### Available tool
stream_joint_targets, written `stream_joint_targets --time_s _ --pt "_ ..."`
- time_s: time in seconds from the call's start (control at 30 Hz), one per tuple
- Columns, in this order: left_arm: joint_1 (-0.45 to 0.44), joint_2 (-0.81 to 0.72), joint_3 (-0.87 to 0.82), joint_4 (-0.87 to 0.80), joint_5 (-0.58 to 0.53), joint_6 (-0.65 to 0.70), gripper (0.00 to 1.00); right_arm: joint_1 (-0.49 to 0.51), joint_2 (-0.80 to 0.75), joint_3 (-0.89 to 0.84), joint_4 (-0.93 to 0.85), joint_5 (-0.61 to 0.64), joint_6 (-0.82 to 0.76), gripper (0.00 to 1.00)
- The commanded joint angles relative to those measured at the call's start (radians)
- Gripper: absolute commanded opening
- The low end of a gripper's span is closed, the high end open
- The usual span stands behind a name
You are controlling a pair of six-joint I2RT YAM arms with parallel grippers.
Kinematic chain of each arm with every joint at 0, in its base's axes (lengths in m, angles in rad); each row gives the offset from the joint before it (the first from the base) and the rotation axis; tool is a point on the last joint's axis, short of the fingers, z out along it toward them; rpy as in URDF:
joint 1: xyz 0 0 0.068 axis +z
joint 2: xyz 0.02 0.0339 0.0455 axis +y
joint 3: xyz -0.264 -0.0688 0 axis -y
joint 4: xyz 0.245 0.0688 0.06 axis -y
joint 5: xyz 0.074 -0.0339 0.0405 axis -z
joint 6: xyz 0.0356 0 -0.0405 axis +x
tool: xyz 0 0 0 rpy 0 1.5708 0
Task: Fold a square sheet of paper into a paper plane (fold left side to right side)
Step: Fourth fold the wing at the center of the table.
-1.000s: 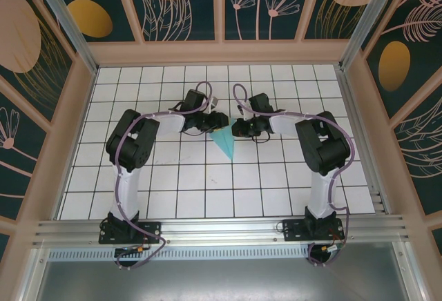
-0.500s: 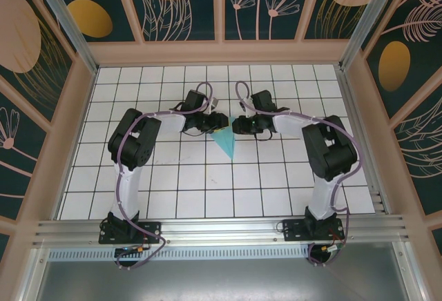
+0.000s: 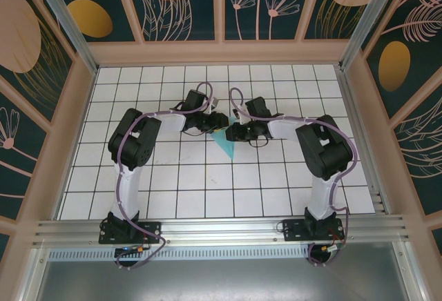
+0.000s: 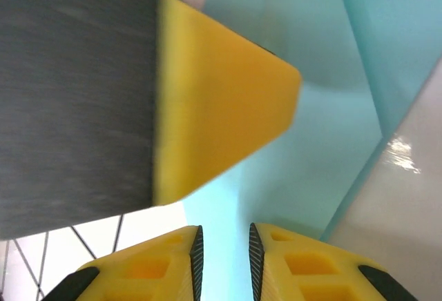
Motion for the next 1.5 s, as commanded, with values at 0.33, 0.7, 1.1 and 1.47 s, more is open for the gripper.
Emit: stream_joint_targets --time_s 0.33,0.7,1.1,1.47 --pt "-0.002 0.029 0.039 -0.076 -0.038 0.052 0.4 -0.004 0.071 0.045 -0.103 0.098 -0.037 0.19" --pt "0.034 0.098 0.147 -0.136 -0.07 0.079 0.41 -0.003 0.084 0.022 -0.154 0.158 -0.049 0.17" --pt "0.053 0.202 0.314 -0.199 -0.073 0.084 0.42 -0.004 0.098 0.028 -0.179 0.189 -0.056 0.16" --pt "0.062 0.283 0.478 -0.229 -0.051 0.068 0.43 -0.004 0.099 0.028 -0.178 0.187 -0.051 0.16"
